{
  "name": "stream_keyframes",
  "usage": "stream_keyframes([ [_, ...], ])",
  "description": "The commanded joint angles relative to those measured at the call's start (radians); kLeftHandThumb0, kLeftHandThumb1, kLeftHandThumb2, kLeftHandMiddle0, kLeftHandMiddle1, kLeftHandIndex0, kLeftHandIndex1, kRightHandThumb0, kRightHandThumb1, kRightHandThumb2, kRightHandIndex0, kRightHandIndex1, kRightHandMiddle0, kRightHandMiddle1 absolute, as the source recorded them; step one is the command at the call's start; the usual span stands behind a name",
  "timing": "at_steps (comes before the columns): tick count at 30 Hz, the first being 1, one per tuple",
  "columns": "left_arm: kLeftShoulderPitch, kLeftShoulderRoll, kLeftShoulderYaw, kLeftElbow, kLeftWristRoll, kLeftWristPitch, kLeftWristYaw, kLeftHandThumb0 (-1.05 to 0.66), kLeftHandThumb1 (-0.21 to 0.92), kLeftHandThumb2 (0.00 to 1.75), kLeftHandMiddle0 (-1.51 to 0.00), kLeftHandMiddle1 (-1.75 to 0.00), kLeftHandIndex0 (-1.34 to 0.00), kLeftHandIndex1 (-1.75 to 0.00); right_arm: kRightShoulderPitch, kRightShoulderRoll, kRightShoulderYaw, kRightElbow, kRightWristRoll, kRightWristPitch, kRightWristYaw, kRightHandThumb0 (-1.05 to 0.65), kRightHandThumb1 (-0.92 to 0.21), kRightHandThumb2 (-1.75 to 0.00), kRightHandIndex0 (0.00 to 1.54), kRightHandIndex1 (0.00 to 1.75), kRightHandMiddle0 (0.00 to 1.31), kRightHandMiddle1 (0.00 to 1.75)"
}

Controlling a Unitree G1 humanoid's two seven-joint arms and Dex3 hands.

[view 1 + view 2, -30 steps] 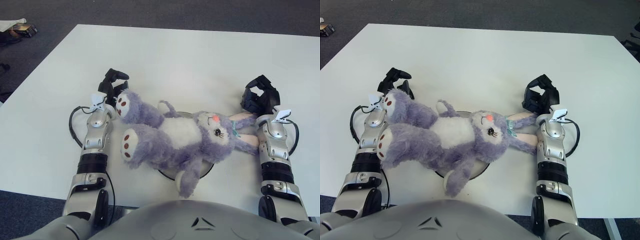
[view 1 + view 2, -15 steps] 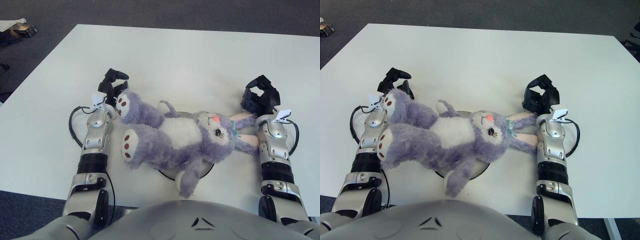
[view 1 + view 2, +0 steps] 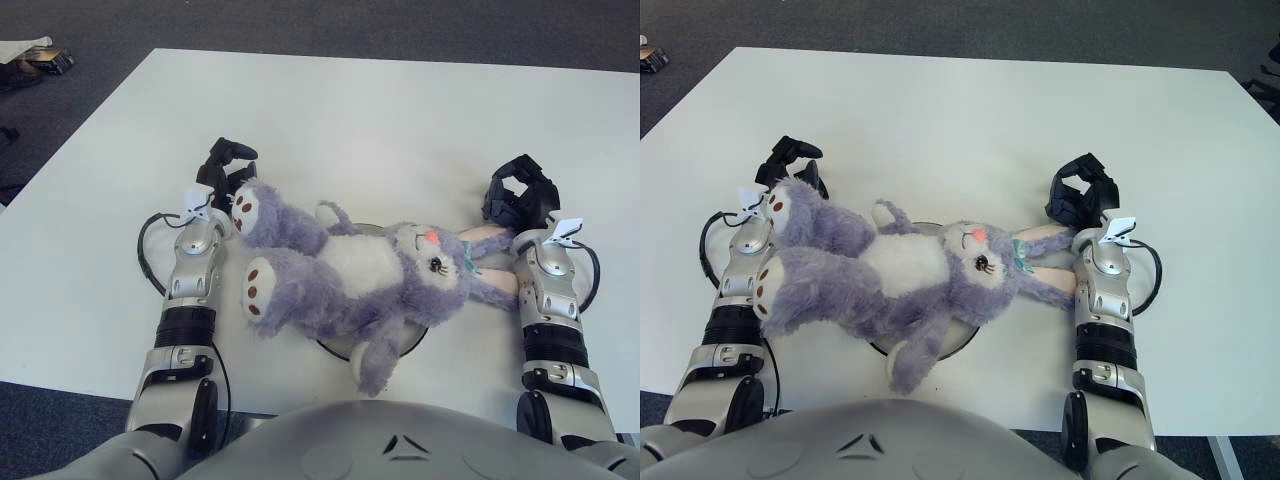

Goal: Put the doll into the plate.

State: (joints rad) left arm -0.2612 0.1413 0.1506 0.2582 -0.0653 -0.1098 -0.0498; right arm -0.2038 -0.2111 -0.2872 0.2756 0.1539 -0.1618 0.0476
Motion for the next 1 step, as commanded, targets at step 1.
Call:
stream_keyframes([
  [1, 0.006, 0.002, -0.004, 0.002, 0.009, 0.004, 0.005, -0.4, 0.59, 0.97, -1.01, -1.75, -0.4, -1.75, 0.02, 0.015, -0.008, -0.005, 0.018, 0.012, -0.004, -0.44, -0.45, -1.15, 1.19, 1.75, 0.51, 1.75],
])
